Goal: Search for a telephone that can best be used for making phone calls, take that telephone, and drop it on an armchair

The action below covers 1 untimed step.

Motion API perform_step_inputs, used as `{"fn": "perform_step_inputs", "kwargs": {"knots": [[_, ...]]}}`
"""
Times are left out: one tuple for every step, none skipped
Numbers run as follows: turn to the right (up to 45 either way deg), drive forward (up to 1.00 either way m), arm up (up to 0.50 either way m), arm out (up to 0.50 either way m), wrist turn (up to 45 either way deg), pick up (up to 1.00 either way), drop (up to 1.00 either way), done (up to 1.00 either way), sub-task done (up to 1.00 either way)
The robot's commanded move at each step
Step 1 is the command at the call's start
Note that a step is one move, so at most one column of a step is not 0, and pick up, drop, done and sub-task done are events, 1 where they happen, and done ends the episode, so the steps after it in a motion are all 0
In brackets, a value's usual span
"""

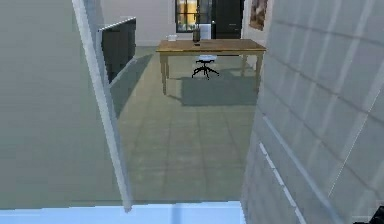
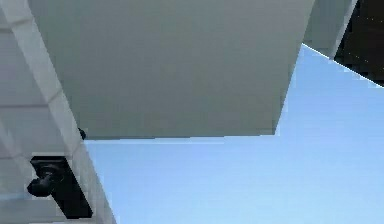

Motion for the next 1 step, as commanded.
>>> {"fn": "perform_step_inputs", "kwargs": {"knots": [[0.0,0.15,0.0,0.0,0.0,0.0,0.0,0.0,0.0]]}}
